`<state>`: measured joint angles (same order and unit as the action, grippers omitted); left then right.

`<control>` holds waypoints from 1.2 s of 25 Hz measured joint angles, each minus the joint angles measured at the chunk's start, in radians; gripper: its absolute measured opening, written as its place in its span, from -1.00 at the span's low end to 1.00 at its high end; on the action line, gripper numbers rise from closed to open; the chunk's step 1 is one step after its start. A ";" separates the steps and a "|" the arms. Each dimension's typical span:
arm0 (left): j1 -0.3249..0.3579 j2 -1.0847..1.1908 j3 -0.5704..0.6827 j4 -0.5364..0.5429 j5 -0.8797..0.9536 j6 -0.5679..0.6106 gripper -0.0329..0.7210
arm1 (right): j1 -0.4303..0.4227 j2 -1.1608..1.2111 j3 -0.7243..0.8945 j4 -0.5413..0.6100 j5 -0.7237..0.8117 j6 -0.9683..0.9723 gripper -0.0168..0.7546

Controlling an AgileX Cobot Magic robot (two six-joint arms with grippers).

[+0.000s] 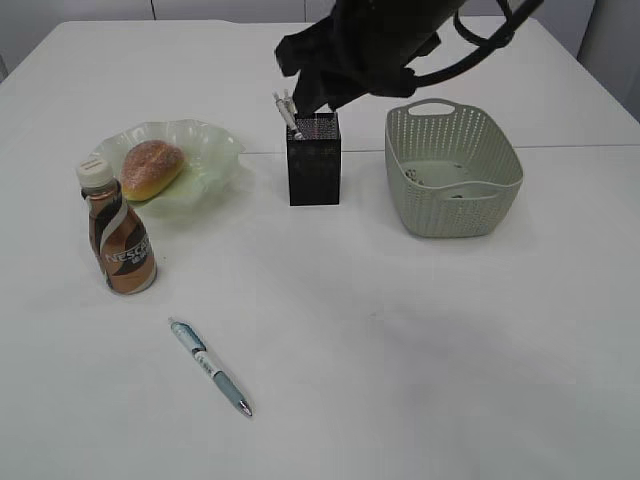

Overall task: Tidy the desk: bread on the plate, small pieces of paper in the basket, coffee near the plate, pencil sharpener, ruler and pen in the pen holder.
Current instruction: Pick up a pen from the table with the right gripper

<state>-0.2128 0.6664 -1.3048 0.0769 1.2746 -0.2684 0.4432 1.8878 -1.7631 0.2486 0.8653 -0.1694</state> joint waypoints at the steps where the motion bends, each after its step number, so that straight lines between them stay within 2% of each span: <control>1: 0.000 0.000 0.000 0.000 0.000 0.000 0.04 | 0.020 -0.008 0.000 0.003 0.030 -0.020 -0.15; 8: 0.000 0.000 0.000 0.030 0.000 0.000 0.04 | 0.167 -0.019 -0.002 0.006 0.168 -0.051 -0.15; 16: 0.000 0.000 0.000 0.034 0.000 0.000 0.04 | 0.298 0.035 -0.004 -0.002 0.210 -0.023 -0.15; 24: 0.000 0.000 0.000 0.032 0.000 0.000 0.04 | 0.344 0.177 -0.013 -0.089 0.214 0.022 -0.15; 30: 0.000 0.000 0.000 0.021 0.000 0.000 0.04 | 0.344 0.298 -0.172 -0.126 0.294 0.117 -0.12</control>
<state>-0.2128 0.6664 -1.3048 0.0981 1.2746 -0.2684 0.7873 2.1854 -1.9352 0.1223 1.1593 -0.0526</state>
